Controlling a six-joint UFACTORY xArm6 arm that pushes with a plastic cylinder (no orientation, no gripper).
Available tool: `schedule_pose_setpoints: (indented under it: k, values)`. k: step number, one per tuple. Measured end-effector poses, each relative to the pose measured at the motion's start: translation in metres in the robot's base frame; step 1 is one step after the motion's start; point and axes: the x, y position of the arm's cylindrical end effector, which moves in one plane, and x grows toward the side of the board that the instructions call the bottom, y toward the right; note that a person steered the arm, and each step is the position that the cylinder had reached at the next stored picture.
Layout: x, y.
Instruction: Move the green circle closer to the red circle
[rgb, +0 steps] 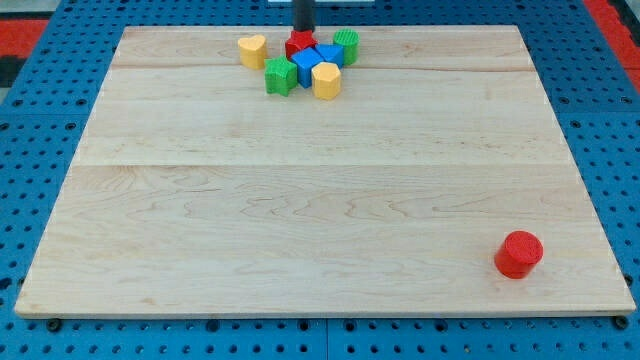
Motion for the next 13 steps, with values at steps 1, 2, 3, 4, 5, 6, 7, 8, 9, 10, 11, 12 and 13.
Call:
schedule_pose_setpoints:
  k: [1,2,3,4,5,6,7,8,9,10,11,12,13]
  values:
    - [0.02,0.024]
    - [0.03,0.067]
    - [0.035,0.099]
    - [0.033,0.122]
    - [0.014,0.112]
    - [0.018,0.113]
    - [0.041,0.123]
    - [0.071,0.136]
    - [0.056,0.131]
    - [0.006,0.124]
    - [0.001,0.132]
    - [0.039,0.149]
    - [0.083,0.172]
